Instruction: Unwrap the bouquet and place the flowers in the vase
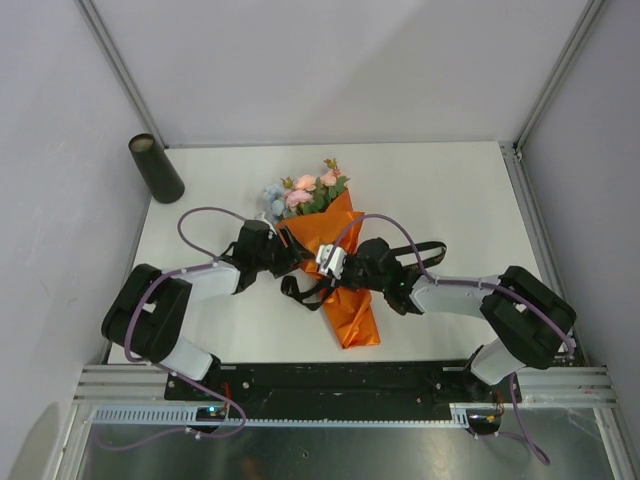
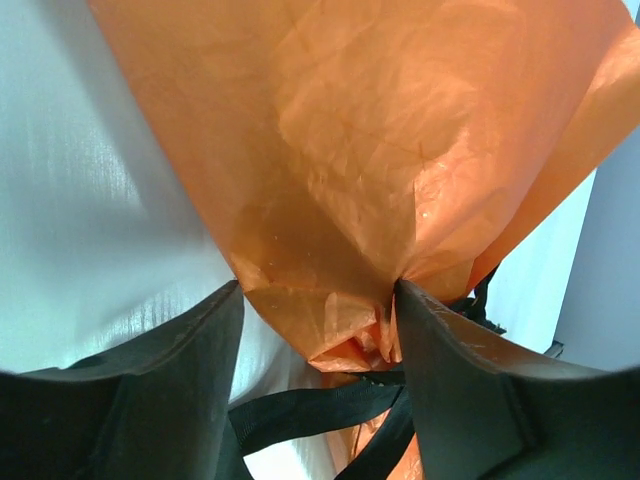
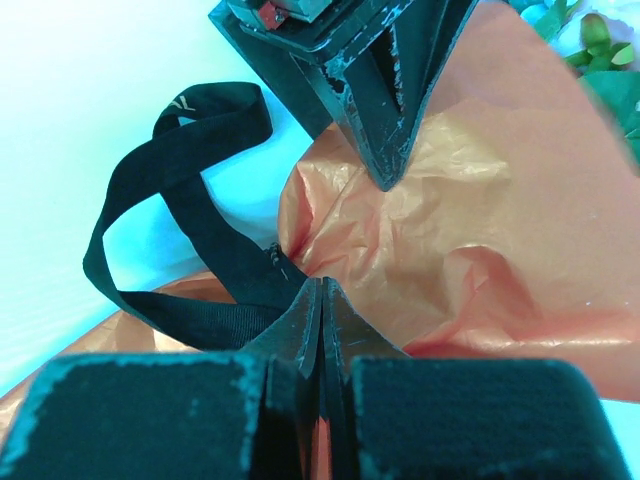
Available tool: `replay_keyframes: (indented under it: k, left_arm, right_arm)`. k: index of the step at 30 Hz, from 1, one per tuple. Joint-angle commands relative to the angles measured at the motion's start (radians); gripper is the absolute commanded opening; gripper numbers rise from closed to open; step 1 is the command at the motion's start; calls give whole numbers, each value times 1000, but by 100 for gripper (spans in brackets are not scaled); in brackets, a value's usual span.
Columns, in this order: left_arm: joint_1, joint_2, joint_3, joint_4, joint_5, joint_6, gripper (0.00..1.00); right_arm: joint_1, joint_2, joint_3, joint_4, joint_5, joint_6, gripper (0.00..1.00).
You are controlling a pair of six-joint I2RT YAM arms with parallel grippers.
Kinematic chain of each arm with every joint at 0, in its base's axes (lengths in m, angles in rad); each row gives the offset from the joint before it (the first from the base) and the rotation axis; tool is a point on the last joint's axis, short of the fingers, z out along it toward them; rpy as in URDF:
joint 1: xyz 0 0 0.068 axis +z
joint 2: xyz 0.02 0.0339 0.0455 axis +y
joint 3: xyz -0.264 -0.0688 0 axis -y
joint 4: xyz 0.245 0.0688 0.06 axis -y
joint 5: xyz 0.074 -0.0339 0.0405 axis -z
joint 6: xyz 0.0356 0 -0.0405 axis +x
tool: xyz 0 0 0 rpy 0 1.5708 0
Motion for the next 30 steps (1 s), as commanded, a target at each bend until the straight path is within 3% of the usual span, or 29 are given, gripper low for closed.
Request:
replay_keyframes:
  k: [1, 11, 15, 19, 22, 30]
  left_arm:
    - [1, 15, 25, 49, 17, -10, 62]
    - [-3, 24, 24, 61, 17, -12, 26]
    - [-7, 19, 24, 62, 19, -11, 26]
    - [-7, 14, 23, 62, 27, -9, 28]
    - [-9, 10, 23, 61, 32, -9, 29]
    - [-15, 3, 27, 62, 37, -14, 34]
  right_arm:
    - [0, -72, -3, 62, -25, -17, 0]
    - [-7, -175, -16, 43, -28, 13, 0]
    - [-22, -179, -28, 42, -22, 10, 0]
    - [-64, -144, -19, -43, -117, -52, 24]
    - [-88, -125, -10, -108, -166, -98, 33]
    - [-88, -92, 14, -141, -191, -162, 38]
